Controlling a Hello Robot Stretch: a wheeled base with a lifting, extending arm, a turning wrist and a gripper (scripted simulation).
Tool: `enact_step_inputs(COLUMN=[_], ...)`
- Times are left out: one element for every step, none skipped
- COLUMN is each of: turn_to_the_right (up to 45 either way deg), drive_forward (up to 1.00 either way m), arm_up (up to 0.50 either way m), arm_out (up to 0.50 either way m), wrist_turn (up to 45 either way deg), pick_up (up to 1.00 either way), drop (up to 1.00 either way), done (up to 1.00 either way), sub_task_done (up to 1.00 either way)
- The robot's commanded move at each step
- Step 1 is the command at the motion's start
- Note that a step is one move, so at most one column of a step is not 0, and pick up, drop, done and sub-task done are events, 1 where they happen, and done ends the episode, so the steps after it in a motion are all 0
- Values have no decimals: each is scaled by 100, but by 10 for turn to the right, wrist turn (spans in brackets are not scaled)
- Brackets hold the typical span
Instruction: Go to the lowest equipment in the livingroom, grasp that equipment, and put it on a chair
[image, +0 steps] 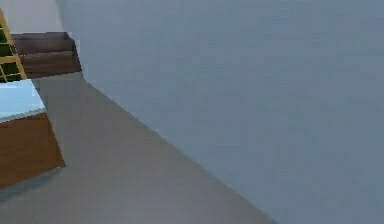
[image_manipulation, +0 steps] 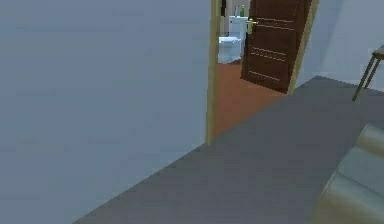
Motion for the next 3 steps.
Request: enact_step_inputs(turn_to_the_right=[30, 0, -330], drive_forward=[0, 20, 0], arm_up=[0, 0, 0], arm_out=[0, 0, 0], wrist_turn=[0, 0, 0], pick_up=[0, 0, 0], drop=[0, 0, 0], done=[0, 0, 0], sub_task_done=[0, 0, 0])
